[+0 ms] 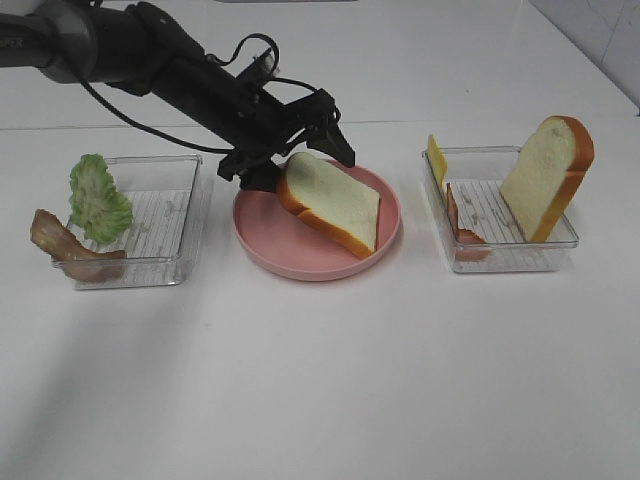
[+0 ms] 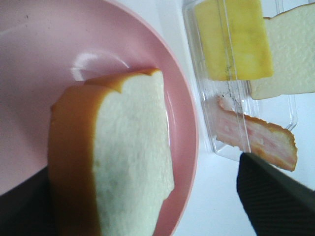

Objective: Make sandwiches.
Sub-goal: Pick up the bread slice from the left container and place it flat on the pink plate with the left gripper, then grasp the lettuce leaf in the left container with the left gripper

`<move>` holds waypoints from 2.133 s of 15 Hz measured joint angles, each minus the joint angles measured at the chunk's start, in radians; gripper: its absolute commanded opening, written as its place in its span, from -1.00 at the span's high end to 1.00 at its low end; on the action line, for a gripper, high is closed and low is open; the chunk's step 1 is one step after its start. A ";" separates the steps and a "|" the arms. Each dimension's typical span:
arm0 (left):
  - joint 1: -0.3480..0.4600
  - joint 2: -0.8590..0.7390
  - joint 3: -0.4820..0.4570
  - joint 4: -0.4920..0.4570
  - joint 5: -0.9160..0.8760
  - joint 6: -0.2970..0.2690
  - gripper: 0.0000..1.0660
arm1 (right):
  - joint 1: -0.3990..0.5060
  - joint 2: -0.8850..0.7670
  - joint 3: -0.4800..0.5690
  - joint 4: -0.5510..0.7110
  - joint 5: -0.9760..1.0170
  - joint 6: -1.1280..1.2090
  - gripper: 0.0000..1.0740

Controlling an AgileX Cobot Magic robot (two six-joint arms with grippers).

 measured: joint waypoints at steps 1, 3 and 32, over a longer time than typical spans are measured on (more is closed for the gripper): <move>-0.001 -0.019 -0.001 0.043 -0.005 0.000 -0.58 | 0.000 0.000 0.000 0.000 0.000 0.000 -0.55; -0.002 -0.054 -0.002 0.162 -0.006 -0.014 -0.58 | 0.000 0.000 0.000 0.000 0.000 0.000 -0.55; 0.216 -0.130 -0.002 0.893 0.235 -0.347 -0.41 | 0.000 0.000 0.000 0.016 0.000 0.000 -0.55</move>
